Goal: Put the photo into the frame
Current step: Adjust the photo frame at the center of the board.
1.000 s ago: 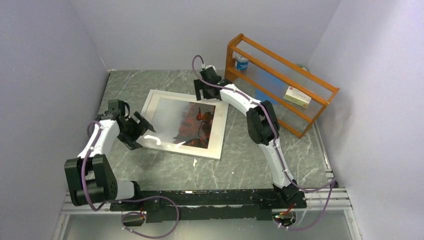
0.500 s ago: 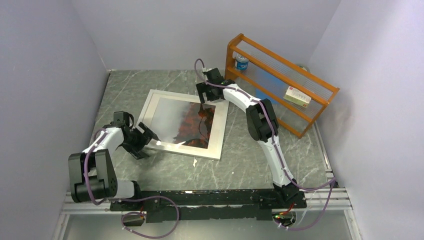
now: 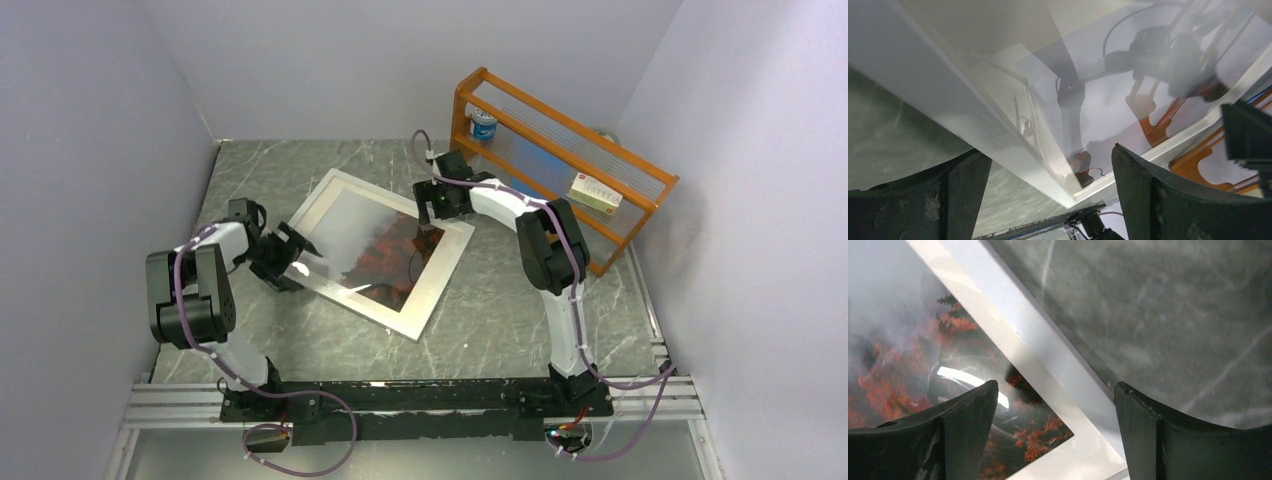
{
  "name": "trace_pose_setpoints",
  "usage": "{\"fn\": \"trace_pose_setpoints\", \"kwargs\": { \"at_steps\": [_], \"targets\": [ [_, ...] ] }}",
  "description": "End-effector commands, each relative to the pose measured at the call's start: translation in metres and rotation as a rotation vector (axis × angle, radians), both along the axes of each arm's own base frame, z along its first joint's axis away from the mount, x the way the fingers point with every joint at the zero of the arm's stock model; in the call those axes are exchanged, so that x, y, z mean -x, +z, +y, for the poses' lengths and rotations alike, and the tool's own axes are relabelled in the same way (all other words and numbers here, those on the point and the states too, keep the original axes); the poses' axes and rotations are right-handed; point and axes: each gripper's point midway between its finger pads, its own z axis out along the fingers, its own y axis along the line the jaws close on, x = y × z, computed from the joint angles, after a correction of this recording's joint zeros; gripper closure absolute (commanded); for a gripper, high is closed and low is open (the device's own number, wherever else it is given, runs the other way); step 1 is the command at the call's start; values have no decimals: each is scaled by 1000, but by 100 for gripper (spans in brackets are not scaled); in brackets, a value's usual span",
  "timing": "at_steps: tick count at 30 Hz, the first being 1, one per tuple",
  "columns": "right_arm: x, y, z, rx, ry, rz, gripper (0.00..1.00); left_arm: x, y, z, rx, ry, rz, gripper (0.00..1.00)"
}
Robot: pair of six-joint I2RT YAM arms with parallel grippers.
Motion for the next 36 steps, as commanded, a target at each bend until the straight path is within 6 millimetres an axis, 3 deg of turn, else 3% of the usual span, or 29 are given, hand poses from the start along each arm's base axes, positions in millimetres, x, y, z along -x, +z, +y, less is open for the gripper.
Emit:
{"fn": "trace_pose_setpoints", "kwargs": {
  "at_steps": [1,6,15,22,27,33,36],
  "targets": [
    [71,15,40,-208,65,179,13,-69,13,2,3,-59,-219,7],
    [109,19,35,-254,33,224,16,-89,15,4,7,-80,-233,8],
    [158,31,40,-295,56,255,20,-102,18,0,52,-134,-271,10],
    [165,45,48,-356,109,248,20,-117,37,-16,156,-248,-392,11],
    [160,46,48,-349,78,244,20,-129,46,-22,211,-269,-442,12],
    [146,53,41,-305,9,201,19,-139,46,-17,178,-274,-439,13],
    [134,61,18,-240,-122,141,17,-138,46,2,33,-264,-400,12]
  ]
}}
